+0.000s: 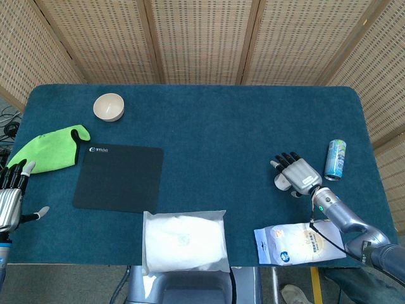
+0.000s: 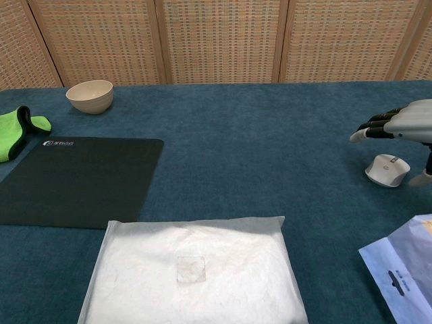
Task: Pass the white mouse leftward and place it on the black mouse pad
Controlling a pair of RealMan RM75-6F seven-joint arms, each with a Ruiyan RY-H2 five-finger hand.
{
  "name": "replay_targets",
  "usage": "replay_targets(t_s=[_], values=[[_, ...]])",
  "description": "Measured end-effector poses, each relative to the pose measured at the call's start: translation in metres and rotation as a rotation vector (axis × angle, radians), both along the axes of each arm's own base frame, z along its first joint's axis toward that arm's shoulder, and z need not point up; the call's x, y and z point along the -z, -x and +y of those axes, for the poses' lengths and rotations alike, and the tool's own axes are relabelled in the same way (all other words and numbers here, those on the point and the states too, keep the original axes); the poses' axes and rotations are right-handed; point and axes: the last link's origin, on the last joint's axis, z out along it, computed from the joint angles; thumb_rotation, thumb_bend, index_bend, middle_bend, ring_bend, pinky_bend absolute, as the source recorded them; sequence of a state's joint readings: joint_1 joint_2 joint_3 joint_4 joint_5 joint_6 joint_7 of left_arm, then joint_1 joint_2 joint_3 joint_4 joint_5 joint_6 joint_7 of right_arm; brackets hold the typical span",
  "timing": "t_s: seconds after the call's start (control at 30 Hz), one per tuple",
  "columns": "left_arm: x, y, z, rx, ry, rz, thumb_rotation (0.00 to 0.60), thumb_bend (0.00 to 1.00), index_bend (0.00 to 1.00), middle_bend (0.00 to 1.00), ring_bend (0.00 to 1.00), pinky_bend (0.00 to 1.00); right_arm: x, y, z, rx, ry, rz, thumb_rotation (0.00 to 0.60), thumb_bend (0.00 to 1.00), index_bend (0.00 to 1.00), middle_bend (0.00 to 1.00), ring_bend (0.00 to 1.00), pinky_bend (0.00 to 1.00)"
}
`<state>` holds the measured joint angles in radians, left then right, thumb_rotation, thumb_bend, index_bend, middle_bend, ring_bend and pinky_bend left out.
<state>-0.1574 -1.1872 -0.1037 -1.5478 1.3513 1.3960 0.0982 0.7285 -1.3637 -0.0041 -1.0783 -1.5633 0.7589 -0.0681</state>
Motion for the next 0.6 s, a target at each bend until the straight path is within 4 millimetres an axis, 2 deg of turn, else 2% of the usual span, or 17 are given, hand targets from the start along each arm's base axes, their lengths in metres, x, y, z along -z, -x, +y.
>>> replay_targets(t_s=[0.23,0.33,0.43,0.53,0.6], values=[[-0.001,0.003,0.002,-0.014,0.000,-0.005,0.600,0.00,0.00,0.00,0.00,0.00,0.018,-0.004,-0.008,-0.039,-0.020,0.011,0.600,0.00,0.11,0.09,0.00,0.14],[-0.001,0.004,0.002,-0.021,0.000,-0.008,0.600,0.00,0.00,0.00,0.00,0.00,0.025,-0.003,-0.011,-0.050,-0.028,0.026,0.600,0.00,0.18,0.15,0.06,0.16],[-0.002,0.006,0.003,-0.029,0.002,-0.009,0.600,0.00,0.00,0.00,0.00,0.00,0.029,-0.003,-0.013,-0.072,-0.029,0.043,0.600,0.02,0.29,0.23,0.15,0.20],[-0.001,0.006,0.005,-0.033,0.003,-0.010,0.600,0.00,0.00,0.00,0.00,0.00,0.031,-0.002,-0.015,-0.089,-0.028,0.057,0.600,0.13,0.38,0.33,0.23,0.24],[-0.001,0.007,0.005,-0.035,0.003,-0.009,0.600,0.00,0.00,0.00,0.00,0.00,0.032,-0.002,-0.017,-0.106,-0.026,0.069,0.600,0.26,0.40,0.39,0.29,0.29]])
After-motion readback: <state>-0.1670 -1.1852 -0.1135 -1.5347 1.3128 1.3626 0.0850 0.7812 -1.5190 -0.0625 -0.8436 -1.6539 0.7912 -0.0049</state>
